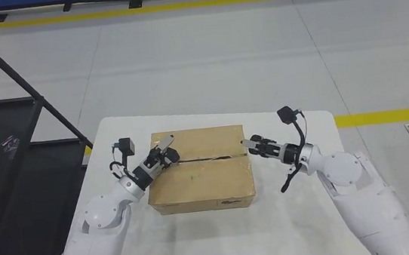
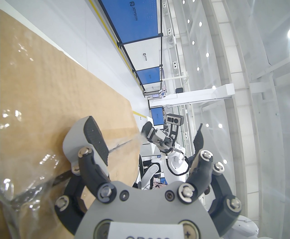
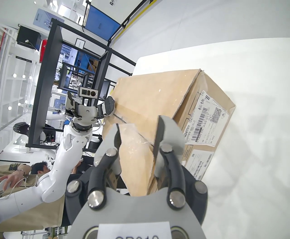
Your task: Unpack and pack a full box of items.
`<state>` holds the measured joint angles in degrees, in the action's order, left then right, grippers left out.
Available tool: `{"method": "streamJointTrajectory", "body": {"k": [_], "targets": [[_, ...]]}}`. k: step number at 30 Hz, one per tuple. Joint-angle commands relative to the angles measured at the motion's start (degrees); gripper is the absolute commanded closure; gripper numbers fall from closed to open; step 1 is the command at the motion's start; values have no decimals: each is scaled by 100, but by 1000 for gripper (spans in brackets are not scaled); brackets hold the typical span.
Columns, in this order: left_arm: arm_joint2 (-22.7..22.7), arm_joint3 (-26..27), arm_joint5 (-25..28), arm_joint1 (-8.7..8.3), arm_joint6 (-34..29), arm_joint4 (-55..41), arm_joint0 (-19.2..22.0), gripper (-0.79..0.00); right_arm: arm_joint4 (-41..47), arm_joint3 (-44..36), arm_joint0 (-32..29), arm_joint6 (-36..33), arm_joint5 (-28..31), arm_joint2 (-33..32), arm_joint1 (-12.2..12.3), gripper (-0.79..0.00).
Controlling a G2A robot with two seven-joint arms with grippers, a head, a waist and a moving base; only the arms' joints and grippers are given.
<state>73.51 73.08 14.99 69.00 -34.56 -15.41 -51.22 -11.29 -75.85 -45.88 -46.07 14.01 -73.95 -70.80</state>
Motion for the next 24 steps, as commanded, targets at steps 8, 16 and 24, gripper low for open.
{"method": "streamJointTrajectory", "body": {"k": [8,16,24], "targets": [[-7,-24,43,9,-51,-55,24,-785,154,-760,-396,615,193,-205,45,-785],[-13,-38,68,16,-68,-83,16,-785,468,-985,-157,53,46,657,-65,-785],[-30,-36,98,26,-61,-95,6,-785,771,-405,482,540,9,1616,-340,-785]]}}
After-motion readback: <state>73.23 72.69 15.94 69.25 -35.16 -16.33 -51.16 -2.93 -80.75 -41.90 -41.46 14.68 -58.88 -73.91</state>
